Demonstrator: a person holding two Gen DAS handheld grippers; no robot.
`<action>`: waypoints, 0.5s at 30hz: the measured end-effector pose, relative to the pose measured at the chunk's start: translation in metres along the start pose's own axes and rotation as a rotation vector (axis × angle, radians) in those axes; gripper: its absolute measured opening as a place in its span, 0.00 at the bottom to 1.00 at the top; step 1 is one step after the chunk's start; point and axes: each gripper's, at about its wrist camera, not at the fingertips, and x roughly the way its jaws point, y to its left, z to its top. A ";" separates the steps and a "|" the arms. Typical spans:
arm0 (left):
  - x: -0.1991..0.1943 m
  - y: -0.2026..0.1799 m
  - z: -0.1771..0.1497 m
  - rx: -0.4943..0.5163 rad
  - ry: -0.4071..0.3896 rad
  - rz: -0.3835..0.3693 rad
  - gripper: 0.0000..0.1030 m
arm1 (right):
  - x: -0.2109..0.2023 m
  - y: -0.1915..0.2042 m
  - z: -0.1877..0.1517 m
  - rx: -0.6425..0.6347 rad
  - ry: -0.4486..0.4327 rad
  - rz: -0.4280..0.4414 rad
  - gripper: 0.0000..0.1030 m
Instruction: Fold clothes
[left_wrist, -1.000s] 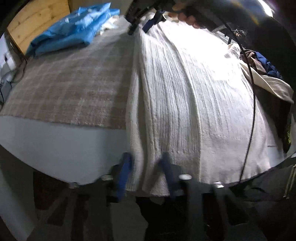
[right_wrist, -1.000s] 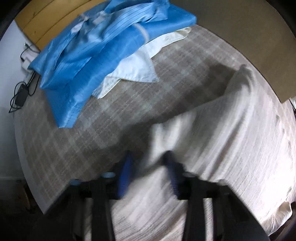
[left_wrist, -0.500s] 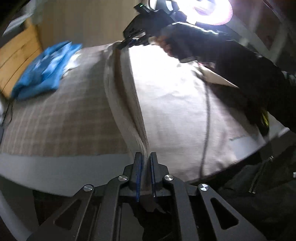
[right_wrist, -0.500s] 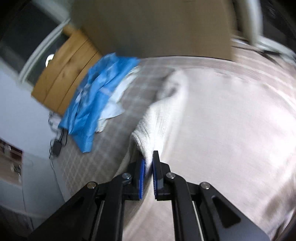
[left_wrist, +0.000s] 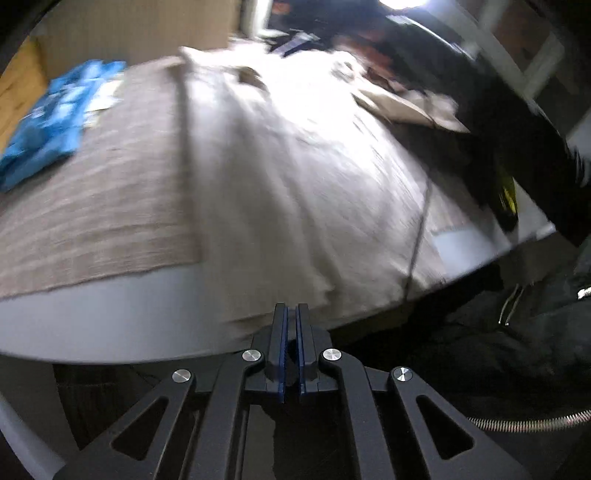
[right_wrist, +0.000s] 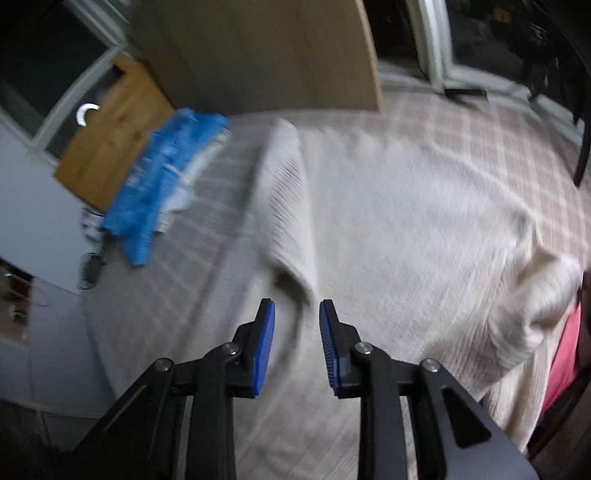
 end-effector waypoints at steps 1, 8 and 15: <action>-0.001 0.008 0.001 -0.017 -0.001 0.019 0.04 | 0.001 0.005 0.005 -0.015 -0.001 -0.005 0.26; 0.022 -0.016 0.005 0.026 0.022 -0.034 0.20 | 0.024 0.011 0.019 -0.051 0.070 -0.022 0.38; 0.056 -0.034 0.014 0.055 0.057 -0.048 0.24 | 0.042 0.003 0.023 -0.026 0.057 -0.052 0.38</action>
